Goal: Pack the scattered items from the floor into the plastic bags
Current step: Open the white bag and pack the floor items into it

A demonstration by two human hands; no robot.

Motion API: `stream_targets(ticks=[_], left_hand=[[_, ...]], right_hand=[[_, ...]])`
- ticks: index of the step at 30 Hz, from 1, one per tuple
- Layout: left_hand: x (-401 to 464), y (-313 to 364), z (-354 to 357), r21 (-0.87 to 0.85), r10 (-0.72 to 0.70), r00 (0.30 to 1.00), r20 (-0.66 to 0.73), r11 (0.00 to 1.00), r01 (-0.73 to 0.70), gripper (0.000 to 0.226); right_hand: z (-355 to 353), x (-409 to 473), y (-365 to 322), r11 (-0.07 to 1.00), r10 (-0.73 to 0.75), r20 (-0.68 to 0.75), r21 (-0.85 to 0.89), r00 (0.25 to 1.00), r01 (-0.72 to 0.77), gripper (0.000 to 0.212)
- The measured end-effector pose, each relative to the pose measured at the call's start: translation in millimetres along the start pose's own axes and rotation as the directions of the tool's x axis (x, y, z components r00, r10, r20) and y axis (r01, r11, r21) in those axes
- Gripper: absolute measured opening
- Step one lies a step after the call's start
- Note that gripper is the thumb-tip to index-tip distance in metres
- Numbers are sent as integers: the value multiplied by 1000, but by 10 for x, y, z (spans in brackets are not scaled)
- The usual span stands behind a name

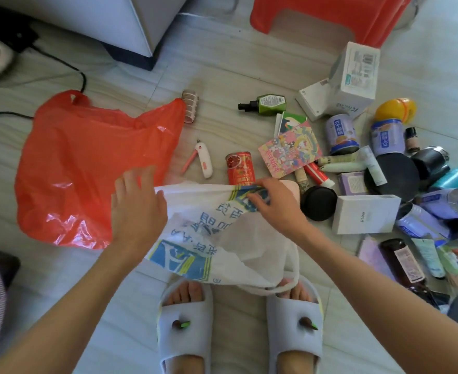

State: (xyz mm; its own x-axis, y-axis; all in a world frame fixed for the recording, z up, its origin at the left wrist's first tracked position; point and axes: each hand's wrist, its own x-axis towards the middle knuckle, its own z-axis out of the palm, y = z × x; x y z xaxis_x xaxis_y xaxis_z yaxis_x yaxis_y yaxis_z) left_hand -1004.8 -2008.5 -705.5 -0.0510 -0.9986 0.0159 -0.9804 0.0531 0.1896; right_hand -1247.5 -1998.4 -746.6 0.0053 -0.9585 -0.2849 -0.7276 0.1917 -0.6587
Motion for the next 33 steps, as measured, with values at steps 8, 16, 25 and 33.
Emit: stream_targets(ticks=[8,16,25,33], left_hand=[[-577,261,423,28,476,639,604,789,-614,33],[-582,221,331,-28,312,451,836,846,-532,61],[-494,124,391,79,499,730,467,799,-596,38],[-8,-234,771,204,315,745,588,834,-513,92]], right_hand=[[146,118,-197,996,-82,61,-43,995,84,60],[187,419,-617,827,-176,146,-515,973,227,27],[230,733,-668,956,-12,172,-286,985,62,34],[157,633,-322,985,41,295,151,955,-89,37]])
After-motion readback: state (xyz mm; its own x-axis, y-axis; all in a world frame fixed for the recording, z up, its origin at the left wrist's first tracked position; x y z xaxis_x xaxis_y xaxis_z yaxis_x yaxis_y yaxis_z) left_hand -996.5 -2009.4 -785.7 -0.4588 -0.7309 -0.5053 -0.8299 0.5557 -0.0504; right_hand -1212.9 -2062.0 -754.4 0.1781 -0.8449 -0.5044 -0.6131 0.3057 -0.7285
